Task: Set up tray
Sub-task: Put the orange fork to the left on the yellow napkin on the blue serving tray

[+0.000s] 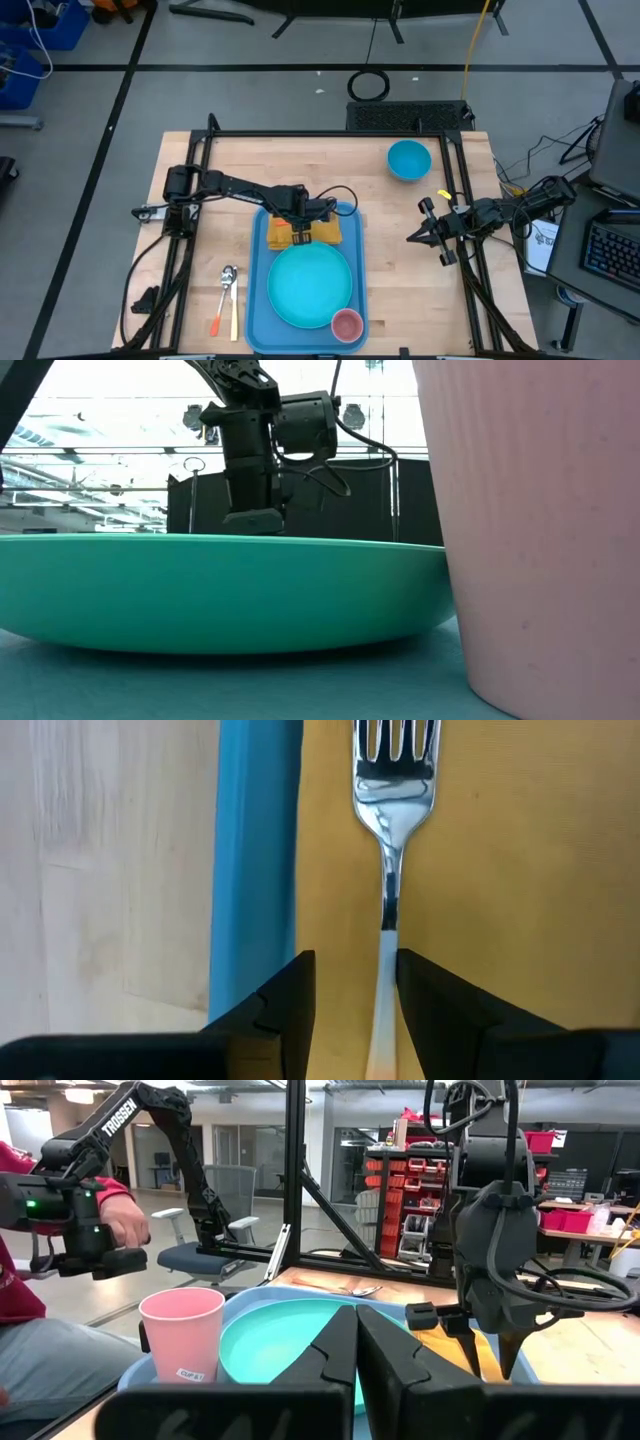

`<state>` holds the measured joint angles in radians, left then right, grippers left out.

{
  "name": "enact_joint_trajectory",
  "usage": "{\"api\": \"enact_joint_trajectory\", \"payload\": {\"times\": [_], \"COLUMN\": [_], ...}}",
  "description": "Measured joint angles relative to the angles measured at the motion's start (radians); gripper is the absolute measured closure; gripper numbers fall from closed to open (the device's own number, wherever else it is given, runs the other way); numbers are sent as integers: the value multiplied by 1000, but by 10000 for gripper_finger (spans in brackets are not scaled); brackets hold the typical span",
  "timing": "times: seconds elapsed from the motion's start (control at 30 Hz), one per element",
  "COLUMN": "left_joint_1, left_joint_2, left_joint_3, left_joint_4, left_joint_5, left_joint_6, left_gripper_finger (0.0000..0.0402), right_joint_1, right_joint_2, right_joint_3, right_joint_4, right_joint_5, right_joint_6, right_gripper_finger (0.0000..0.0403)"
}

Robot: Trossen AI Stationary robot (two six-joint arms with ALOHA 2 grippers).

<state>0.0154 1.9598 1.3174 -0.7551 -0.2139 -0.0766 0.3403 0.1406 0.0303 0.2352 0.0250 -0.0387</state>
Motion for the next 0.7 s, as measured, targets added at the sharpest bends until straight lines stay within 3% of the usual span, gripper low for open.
{"api": "enact_joint_trajectory", "payload": {"times": [0.23, 0.7], "left_joint_1": [-7, -7], "left_joint_2": [1, 2], "left_joint_3": [0, 0], "left_joint_4": [-93, -85], "left_joint_5": [30, -13], "left_joint_6": [-8, -12], "left_gripper_finger": [256, 256], "right_joint_1": [0, 0], "right_joint_2": [0, 0], "right_joint_3": [0, 0], "right_joint_4": [0, 0], "right_joint_5": [0, 0], "right_joint_6": [0, 0], "right_gripper_finger": [403, 403]}}
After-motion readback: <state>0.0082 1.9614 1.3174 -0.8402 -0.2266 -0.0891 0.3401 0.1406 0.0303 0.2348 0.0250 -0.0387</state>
